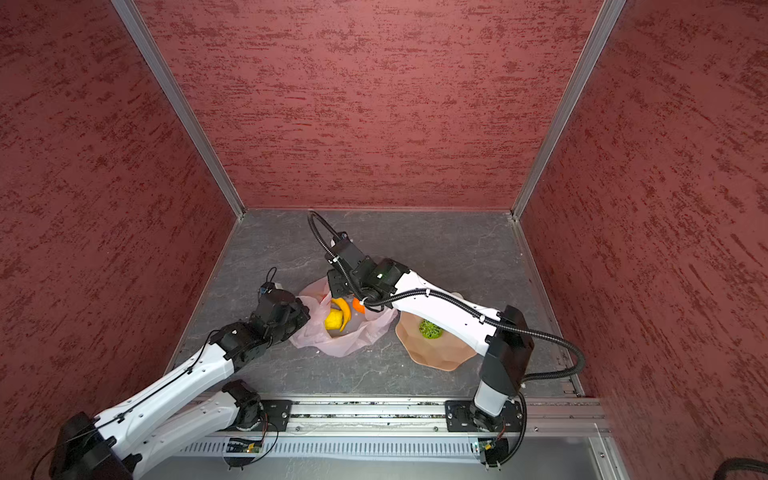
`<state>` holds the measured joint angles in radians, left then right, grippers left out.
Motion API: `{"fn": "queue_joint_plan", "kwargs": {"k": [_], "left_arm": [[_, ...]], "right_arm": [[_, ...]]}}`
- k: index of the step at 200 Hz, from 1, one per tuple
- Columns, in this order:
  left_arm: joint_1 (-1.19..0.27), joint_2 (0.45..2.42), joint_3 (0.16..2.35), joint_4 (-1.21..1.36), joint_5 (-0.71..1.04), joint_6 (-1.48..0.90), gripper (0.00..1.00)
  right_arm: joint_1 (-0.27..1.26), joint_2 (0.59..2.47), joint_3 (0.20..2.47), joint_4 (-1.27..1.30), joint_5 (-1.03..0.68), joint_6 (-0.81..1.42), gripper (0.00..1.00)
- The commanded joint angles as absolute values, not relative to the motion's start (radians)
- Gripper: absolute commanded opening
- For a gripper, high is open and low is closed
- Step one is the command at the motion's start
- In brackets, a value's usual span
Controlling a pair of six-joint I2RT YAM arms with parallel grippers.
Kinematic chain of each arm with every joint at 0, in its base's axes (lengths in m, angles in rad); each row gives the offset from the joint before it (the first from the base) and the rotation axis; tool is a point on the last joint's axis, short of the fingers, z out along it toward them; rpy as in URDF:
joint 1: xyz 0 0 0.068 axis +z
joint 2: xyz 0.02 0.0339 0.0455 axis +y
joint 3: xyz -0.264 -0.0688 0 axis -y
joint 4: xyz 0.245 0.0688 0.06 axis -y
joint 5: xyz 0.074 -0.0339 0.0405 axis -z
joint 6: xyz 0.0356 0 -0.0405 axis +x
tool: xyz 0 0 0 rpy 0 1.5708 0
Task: Take the fake fruits out of the plastic bag
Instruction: 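Reach the right gripper into the pink bag toward the yellow fruit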
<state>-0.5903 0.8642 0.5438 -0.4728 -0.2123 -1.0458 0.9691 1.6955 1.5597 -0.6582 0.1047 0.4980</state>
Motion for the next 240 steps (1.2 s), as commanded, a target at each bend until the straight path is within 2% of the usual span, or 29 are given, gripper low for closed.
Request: {"fn": "queue_joint_plan", "kwargs": {"k": [1, 60, 142, 240], "left_arm": [[-0.593, 0.841, 0.541, -0.537, -0.257, -1.042, 0.0], [-0.598, 0.821, 0.546, -0.594, -0.296, -1.048, 0.0], [-0.603, 0.763, 0.548, -0.661, -0.311, -1.065, 0.0], [-0.614, 0.723, 0.501, -0.692, -0.285, -1.095, 0.0]], "right_arm": [[0.98, 1.696, 1.514, -0.616, -0.003, 0.542, 0.4], [1.002, 1.747, 1.416, -0.635, -0.041, 0.565, 0.39], [1.002, 1.924, 1.468, -0.564, -0.043, 0.567, 0.56], [1.0, 1.973, 1.475, -0.488, -0.087, 0.601, 0.78]]}}
